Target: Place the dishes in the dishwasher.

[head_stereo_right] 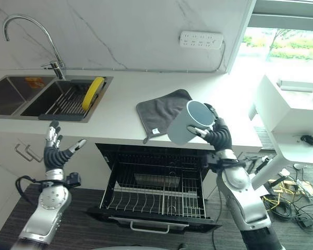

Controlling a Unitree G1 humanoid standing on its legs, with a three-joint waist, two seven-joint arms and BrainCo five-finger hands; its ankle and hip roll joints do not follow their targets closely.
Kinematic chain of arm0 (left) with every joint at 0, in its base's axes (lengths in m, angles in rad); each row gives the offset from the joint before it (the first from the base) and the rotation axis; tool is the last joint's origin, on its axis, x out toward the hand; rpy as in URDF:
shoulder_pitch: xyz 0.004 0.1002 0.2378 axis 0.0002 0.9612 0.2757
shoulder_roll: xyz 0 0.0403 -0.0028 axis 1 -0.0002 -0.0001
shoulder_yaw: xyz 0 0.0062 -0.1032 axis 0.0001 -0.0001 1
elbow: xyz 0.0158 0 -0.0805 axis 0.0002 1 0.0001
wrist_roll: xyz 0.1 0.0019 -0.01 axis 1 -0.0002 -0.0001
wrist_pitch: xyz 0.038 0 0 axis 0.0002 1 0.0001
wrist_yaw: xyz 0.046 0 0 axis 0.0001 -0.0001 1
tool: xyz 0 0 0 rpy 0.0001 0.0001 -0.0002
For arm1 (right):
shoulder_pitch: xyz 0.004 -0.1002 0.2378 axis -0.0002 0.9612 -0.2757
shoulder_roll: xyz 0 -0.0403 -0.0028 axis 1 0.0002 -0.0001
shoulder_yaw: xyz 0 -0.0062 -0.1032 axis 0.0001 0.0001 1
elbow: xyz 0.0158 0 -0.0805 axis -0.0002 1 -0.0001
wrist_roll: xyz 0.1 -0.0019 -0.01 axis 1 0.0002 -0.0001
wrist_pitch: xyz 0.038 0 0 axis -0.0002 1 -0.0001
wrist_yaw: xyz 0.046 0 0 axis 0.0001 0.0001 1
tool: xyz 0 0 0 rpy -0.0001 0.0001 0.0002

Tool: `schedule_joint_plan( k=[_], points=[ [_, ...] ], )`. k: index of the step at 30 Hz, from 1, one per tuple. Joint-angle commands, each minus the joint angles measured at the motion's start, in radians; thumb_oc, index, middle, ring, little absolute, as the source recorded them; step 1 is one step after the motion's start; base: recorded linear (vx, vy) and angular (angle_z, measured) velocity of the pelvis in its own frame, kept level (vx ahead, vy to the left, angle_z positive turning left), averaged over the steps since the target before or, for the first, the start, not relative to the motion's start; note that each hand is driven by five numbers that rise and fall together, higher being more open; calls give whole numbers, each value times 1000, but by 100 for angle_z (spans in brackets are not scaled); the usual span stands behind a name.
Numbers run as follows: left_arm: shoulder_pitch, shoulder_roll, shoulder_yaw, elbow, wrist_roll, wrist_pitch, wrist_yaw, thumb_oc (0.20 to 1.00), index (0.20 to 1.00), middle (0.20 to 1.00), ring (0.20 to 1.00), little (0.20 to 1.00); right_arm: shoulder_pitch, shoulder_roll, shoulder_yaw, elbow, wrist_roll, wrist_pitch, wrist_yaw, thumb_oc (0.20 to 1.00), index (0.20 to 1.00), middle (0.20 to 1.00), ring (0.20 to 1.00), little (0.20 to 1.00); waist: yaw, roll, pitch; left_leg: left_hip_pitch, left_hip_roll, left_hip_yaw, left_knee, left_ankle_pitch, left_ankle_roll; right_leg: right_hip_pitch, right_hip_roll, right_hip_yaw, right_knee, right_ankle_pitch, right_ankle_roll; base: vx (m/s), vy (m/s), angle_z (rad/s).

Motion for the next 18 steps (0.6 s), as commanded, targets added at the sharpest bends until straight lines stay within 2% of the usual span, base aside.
schedule_joint_plan(
  k=[1, 4, 7, 11, 18],
  points=[
    [-92, 69, -47, -51, -127, -30, -132, 1000, 1000, 1000, 1000, 1000, -121, -34, -25, -63, 64, -132, 29, 200, 200, 200, 200, 200, -7, -37, 80, -60, 12, -21, 199, -73, 10, -60, 3, 68, 224, -120, -18, -193, 5, -3],
    [-131, 81, -52, -64, -151, -67, -176, 1000, 1000, 1000, 1000, 1000, -138, -56, -37, -48, 64, -171, 47, 200, 200, 200, 200, 200, -16, -39, 148, -182, 34, -39, 353, -120, 4, -160, -7, 81, 341, -165, -31, -168, 4, 8],
    [-177, 88, -63, -98, -157, -69, -176, 1000, 1000, 1000, 1000, 1000, -155, -67, -33, -49, 41, -168, 70, 200, 200, 200, 200, 200, -24, -36, 201, -331, 48, -65, 476, -137, 2, -302, -28, 88, 461, -189, -49, -158, 53, -15],
    [-186, 99, -80, -134, -123, -93, -129, 1000, 1000, 1000, 1000, 1000, -151, -81, -17, -44, 15, -196, 62, 200, 200, 200, 200, 200, -39, -32, 255, -412, 47, -73, 479, -107, -2, -394, -35, 94, 483, -176, -54, -112, 53, -12],
    [-187, 128, -65, -181, -111, -125, -135, 1000, 1000, 1000, 1000, 1000, -147, -111, -15, -73, -13, -234, 50, 200, 200, 200, 200, 200, -51, -26, 303, -445, 42, -61, 473, -88, 0, -423, -31, 103, 466, -156, -48, -44, 17, -4]
  ],
)
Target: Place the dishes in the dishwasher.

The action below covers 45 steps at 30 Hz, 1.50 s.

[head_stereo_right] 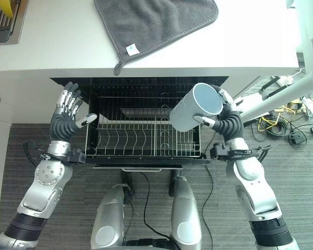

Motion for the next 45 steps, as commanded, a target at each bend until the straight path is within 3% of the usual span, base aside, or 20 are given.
schedule_joint_plan(
  k=[1, 7, 10, 13, 14, 19, 23, 25, 28, 29, 31, 33, 35, 36, 37, 38, 39, 40, 42, 45],
  points=[
    [46, 43, 4, -92, 21, -96, 0, 1000, 1000, 1000, 1000, 1000, -25, -24, -6, -97, -51, -102, -18, 200, 200, 200, 200, 200, -13, -10, -107, 25, 2, -48, 9, 30, -8, 129, 14, -3, -93, -3, 14, 16, 30, -5],
    [92, 71, 21, -121, 82, -38, -73, 1000, 1000, 1000, 1000, 1000, 16, -42, -16, -110, -73, -87, -16, 200, 200, 200, 200, 200, -16, -7, -92, 27, 3, -28, 17, 35, -6, 151, 23, 4, -119, 5, 14, 15, 21, -5],
    [106, 108, -11, -91, 108, 81, -165, 1000, 1000, 1000, 1000, 1000, 15, -66, -8, -89, -78, -82, -27, 200, 200, 200, 200, 200, -19, -3, -79, 31, 7, -21, 39, 27, -4, 166, 21, 5, -113, 0, 15, 20, 21, -6],
    [100, 198, -69, -61, 198, 298, -275, 1000, 1000, 1000, 1000, 1000, -20, -116, 10, -54, -68, -50, -36, 200, 200, 200, 200, 200, -20, 11, -73, 35, 14, -16, 57, 39, -5, 192, 17, -3, -119, 5, 15, 95, 40, -3],
    [94, 264, -89, -52, 212, 443, -385, 1000, 1000, 1000, 1000, 1000, -36, -150, 20, -37, -54, -23, -34, 200, 200, 200, 200, 200, -21, 19, -76, 45, 17, -13, 64, 44, -4, 216, 12, -9, -128, 9, 17, 158, 41, -6],
    [123, 357, -151, -31, 331, 771, -725, 1000, 1000, 1000, 1000, 1000, -46, -203, 40, -12, -38, 44, 1, 200, 200, 200, 200, 200, -23, 37, -85, 58, 24, -22, 91, 72, -4, 281, 7, -24, -142, 16, 14, 190, 30, -7],
    [141, 348, -216, 15, 476, 851, -924, 1000, 1000, 1000, 1000, 1000, -29, -197, 71, 9, -43, 86, 36, 200, 200, 200, 200, 200, -26, 38, -114, 85, 30, -17, 100, 83, 2, 341, 2, -34, -154, 25, 13, 280, 1, -3],
    [124, 311, -283, 57, 682, 921, -1195, 1000, 1000, 1000, 1000, 1000, 4, -168, 84, 24, -53, 110, 82, 200, 200, 200, 200, 200, -31, 29, -146, 106, 40, -7, 111, 83, 4, 379, 3, -40, -158, 26, 15, 356, -34, 7],
    [102, 287, -345, 106, 830, 956, -1435, 1000, 1000, 1000, 1000, 1000, 6, -152, 105, 41, -65, 131, 102, 200, 200, 200, 200, 200, -33, 19, -162, 120, 43, -2, 114, 75, 8, 403, 2, -43, -166, 30, 18, 178, -33, 3],
    [82, 271, -406, 145, 976, 959, -1633, 1000, 1000, 1000, 1000, 1000, -7, -136, 136, 68, -81, 144, 112, 200, 200, 200, 200, 200, -34, 11, -174, 134, 42, 1, 113, 70, 11, 420, 3, -46, -171, 33, 20, 159, -39, -2],
    [66, 261, -469, 178, 1062, 935, -1751, 1000, 1000, 1000, 1000, 1000, -29, -117, 178, 118, -92, 147, 110, 200, 200, 200, 200, 200, -33, 3, -186, 152, 35, 2, 104, 57, 11, 434, 4, -45, -178, 32, 23, 142, -37, -9],
    [66, 246, -475, 205, 894, 942, -1581, 1000, 1000, 1000, 1000, 1000, -48, -88, 216, 181, -101, 117, 94, 200, 200, 200, 200, 200, -31, 0, -196, 197, 19, 9, 52, 51, 8, 451, 7, -43, -204, 33, 36, 49, -1, -12],
    [70, 230, -444, 209, 590, 909, -1247, 1000, 1000, 1000, 1000, 1000, -49, -68, 219, 222, -107, 78, 82, 200, 200, 200, 200, 200, -27, 0, -210, 257, 0, 20, -48, 70, 9, 466, 12, -42, -253, 44, 51, -59, 17, -16],
    [94, 209, -332, 179, 282, 782, -871, 1000, 1000, 1000, 1000, 1000, 15, -60, 150, 199, -91, 42, 87, 200, 200, 200, 200, 200, -19, 5, -233, 313, -16, 24, -175, 110, 9, 488, 18, -45, -333, 70, 70, -172, 23, -5],
    [138, 206, -237, 135, 173, 660, -692, 1000, 1000, 1000, 1000, 1000, 75, -64, 93, 163, -82, 19, 94, 200, 200, 200, 200, 200, -10, 10, -250, 322, -23, 24, -219, 130, 5, 497, 21, -50, -375, 88, 70, -161, 20, 16],
    [146, 206, -225, 129, 146, 631, -654, 1000, 1000, 1000, 1000, 1000, 83, -64, 87, 157, -81, 19, 95, 200, 200, 200, 200, 200, -9, 10, -252, 324, -24, 23, -225, 132, 5, 500, 21, -51, -381, 90, 71, -111, 22, 36],
    [166, 195, -170, 126, 92, 539, -579, 1000, 1000, 1000, 1000, 1000, 107, -60, 64, 140, -83, 14, 88, 200, 200, 200, 200, 200, -2, 12, -257, 333, -26, 24, -243, 137, 4, 511, 20, -59, -401, 96, 71, -52, 24, 27],
    [199, 181, -79, 120, 49, 382, -490, 1000, 1000, 1000, 1000, 1000, 140, -49, 33, 125, -88, 6, 80, 200, 200, 200, 200, 200, 11, 14, -269, 344, -30, 24, -270, 142, -1, 528, 20, -71, -429, 102, 69, -58, 28, 17],
    [233, 125, 30, 100, 45, 214, -433, 1000, 1000, 1000, 1000, 1000, 167, -19, 1, 113, -108, 7, 63, 200, 200, 200, 200, 200, 30, 13, -286, 370, -34, 23, -314, 147, -6, 549, 23, -89, -460, 105, 65, -29, 5, 11],
    [250, 71, 89, 70, 109, 61, -360, 1000, 1000, 1000, 1000, 1000, 171, 22, -12, 102, -136, 20, 52, 200, 200, 200, 200, 200, 41, 5, -315, 412, -37, 32, -369, 144, -17, 587, 32, -102, -500, 100, 60, 0, -6, 27]
  ],
)
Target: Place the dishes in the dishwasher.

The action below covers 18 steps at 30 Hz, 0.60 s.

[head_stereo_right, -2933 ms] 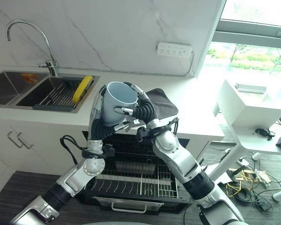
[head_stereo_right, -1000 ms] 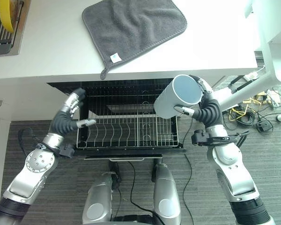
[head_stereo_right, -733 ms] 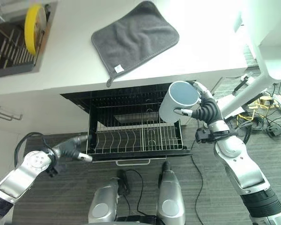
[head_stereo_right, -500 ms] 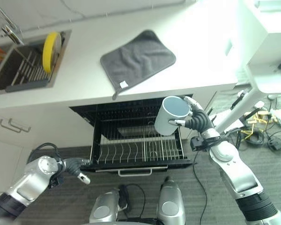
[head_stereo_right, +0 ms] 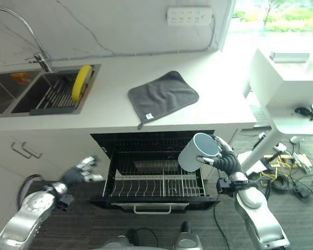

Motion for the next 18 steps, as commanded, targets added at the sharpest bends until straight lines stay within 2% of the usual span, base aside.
schedule_joint_plan(
  k=[1, 4, 7, 13, 18],
  points=[
    [-64, 82, -56, -57, 43, -226, 100, 1000, 1000, 1000, 1000, 1000, -106, -9, -12, -45, -33, -71, -10, 200, 200, 200, 200, 200, -1, -45, 2, -68, 23, 6, 41, 39, -12, 34, 12, -50, 37, -79, 16, 0, 5, 10],
    [-42, 63, -20, -84, 37, -298, 143, 1000, 1000, 1000, 1000, 1000, -83, 2, -30, -61, -41, -69, 5, 200, 200, 200, 200, 200, -1, -50, -19, -47, 21, 20, 18, 32, -16, 56, 15, -52, 15, -84, 15, 7, 3, -2],
    [-30, 47, -4, -100, 29, -332, 148, 1000, 1000, 1000, 1000, 1000, -71, 14, -35, -71, -49, -63, 8, 200, 200, 200, 200, 200, -1, -54, -33, -33, 19, 26, 7, 25, -16, 69, 17, -50, 1, -86, 15, 31, 11, -6],
    [-24, 42, -5, -112, 32, -376, 164, 1000, 1000, 1000, 1000, 1000, -63, 29, -27, -81, -55, -59, 12, 200, 200, 200, 200, 200, -5, -69, -48, -9, 17, 41, -24, 17, -15, 79, 21, -40, -11, -93, 20, 6, 4, -3],
    [-57, 43, -25, -104, 25, -398, 187, 1000, 1000, 1000, 1000, 1000, -81, 29, -17, -71, -44, -86, -5, 200, 200, 200, 200, 200, -14, -72, -66, -11, 20, 41, -34, 4, -10, 53, 12, -44, -11, -82, 29, -99, 7, -3]
  ],
)
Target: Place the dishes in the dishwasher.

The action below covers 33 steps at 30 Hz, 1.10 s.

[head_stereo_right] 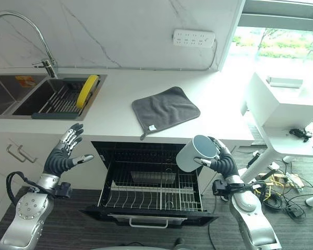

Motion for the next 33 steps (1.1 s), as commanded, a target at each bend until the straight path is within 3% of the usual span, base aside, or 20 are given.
schedule_joint_plan(
  k=[1, 7, 13, 18, 24, 33],
  points=[
    [-91, 44, -2, -27, 21, -109, 43, 1000, 1000, 1000, 1000, 1000, -90, -5, -22, -72, -7, -98, -24, 200, 200, 200, 200, 200, -21, -2, -19, -27, 19, 15, 6, -21, -11, 54, -3, -57, 4, -85, 21, -177, 10, 0],
    [-225, 40, -50, 3, 47, -192, 156, 1000, 1000, 1000, 1000, 1000, -203, -17, -1, -36, -16, -134, -78, 200, 200, 200, 200, 200, -40, 5, -42, -25, 27, 31, 6, -24, -15, 25, -25, -87, 4, -61, 28, -228, 32, 3],
    [-299, 4, -24, -4, 43, -218, 169, 1000, 1000, 1000, 1000, 1000, -271, -27, -8, -41, -16, -155, -103, 200, 200, 200, 200, 200, -35, 13, -46, 21, 29, 12, 6, -36, -9, 52, -16, -74, 39, -94, 9, -101, 20, -1],
    [-297, -14, -6, -15, 42, -195, 112, 1000, 1000, 1000, 1000, 1000, -259, -3, -20, -57, -22, -112, -64, 200, 200, 200, 200, 200, -42, 15, -73, 62, 34, 20, 6, -52, -8, 75, -11, -68, 58, -114, 8, 86, -3, -2],
    [-249, -12, 13, -25, 9, -169, 46, 1000, 1000, 1000, 1000, 1000, -212, 15, -39, -80, -34, -64, -19, 200, 200, 200, 200, 200, -54, 16, -84, 66, 23, 25, 6, -66, -2, 86, -11, -58, 20, -92, 17, 105, 0, -1],
    [-192, 20, -2, -49, 11, -69, -45, 1000, 1000, 1000, 1000, 1000, -148, 10, -54, -114, -39, -15, 38, 200, 200, 200, 200, 200, -61, 5, -33, 3, 13, 15, 6, -57, 8, 25, -10, -30, 4, -67, 24, 73, -20, -4]
  ],
)
